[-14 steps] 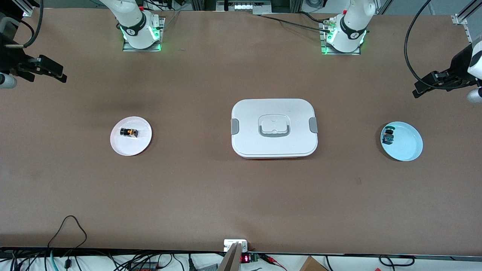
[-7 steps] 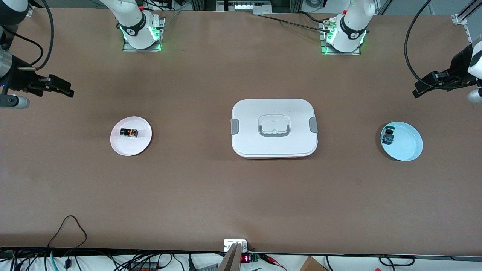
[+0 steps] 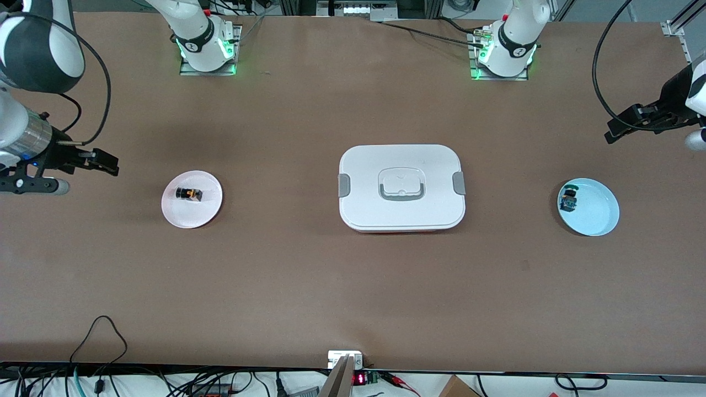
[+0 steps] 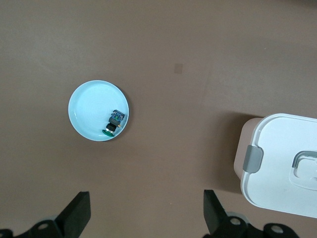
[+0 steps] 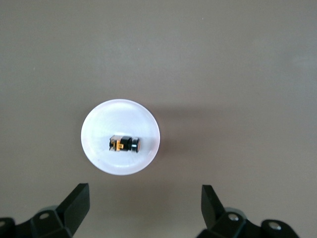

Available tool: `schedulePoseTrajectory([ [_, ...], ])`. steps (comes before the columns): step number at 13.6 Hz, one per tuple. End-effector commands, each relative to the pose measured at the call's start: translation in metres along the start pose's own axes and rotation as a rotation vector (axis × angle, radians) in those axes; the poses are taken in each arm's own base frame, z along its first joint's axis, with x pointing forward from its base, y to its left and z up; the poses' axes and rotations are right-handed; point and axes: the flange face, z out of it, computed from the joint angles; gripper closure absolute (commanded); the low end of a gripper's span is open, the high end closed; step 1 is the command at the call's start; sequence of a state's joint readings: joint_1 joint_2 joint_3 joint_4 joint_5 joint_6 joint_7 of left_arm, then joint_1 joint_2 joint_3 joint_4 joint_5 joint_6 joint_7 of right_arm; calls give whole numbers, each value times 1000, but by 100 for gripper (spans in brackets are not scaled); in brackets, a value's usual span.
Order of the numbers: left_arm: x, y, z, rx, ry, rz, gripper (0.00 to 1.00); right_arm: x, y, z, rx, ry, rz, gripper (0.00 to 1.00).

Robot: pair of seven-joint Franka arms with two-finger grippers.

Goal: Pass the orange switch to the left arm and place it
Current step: 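Lower the right gripper over the orange switch on the white plate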

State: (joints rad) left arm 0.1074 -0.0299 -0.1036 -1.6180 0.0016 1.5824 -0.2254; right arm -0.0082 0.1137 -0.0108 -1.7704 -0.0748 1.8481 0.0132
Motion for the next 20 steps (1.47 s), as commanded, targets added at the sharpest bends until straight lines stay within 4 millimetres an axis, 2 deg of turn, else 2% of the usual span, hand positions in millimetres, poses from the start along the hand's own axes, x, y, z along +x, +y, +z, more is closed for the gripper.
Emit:
schedulePoseTrajectory([
  [1,5,-2,-7,16,35,5,0,0,-3,18,-13,3,-8,0],
  [6,9,-1,-13,5,82,9,0,16,-10,50,-12,11,-19,0],
  [9,8,-2,-14,4,79,1,0,24,-7,76,-11,-11,-15,0],
  [11,10,-9,-15,-3,84,-8,0,28,-10,93,-10,-17,-19,0],
  [13,10,-8,-14,-4,82,-7,0,24,-15,112,-7,-31,-23,0],
  [15,11,-14,-14,-4,82,-17,0,17,-18,139,-4,-47,-26,0],
  [20,11,-15,-15,0,82,-17,0,7,-30,174,5,-85,-40,0],
])
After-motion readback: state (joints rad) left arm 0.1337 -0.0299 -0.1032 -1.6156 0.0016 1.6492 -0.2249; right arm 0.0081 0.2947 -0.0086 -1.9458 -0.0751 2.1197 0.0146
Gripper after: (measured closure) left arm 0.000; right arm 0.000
